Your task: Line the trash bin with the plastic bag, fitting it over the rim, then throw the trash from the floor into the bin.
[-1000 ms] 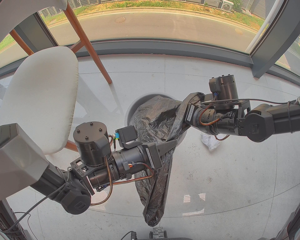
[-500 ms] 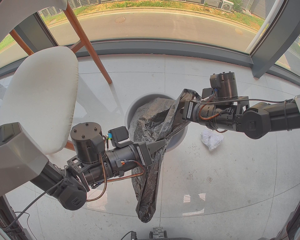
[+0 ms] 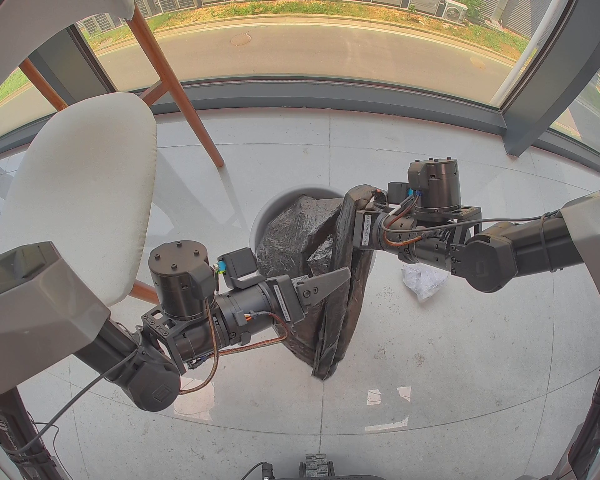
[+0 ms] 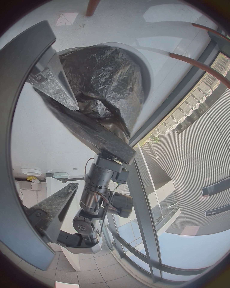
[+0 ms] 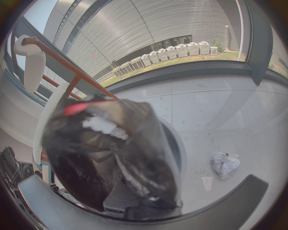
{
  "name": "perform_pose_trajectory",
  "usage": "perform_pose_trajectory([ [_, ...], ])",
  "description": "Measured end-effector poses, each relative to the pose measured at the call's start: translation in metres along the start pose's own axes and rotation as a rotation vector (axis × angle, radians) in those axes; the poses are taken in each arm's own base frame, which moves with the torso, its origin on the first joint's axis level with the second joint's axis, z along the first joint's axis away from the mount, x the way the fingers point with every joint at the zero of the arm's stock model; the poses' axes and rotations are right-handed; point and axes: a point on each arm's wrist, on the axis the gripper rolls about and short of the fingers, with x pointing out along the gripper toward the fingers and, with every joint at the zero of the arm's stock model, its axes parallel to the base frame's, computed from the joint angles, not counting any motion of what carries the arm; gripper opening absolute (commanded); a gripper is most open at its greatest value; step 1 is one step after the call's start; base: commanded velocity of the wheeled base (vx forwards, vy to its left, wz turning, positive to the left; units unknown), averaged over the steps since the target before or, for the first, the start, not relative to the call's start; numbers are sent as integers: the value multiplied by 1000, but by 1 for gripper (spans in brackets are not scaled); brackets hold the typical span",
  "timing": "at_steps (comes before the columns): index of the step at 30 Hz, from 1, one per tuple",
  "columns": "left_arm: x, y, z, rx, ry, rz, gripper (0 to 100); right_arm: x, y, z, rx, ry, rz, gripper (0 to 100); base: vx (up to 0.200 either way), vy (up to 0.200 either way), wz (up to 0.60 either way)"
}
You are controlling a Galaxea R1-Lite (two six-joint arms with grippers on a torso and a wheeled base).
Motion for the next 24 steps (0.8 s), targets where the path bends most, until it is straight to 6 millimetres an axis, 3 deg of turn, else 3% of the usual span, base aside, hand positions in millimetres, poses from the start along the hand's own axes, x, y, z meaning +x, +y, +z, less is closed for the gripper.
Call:
perform_pose_trajectory([
  [13,9,22,-35,32,105,47,100,1,-3,1,5,-8,-5,0,0,0,0],
  [24,36,37,-41,64,86,53,100,0,0,5,4,-21,1,0,0,0,0],
])
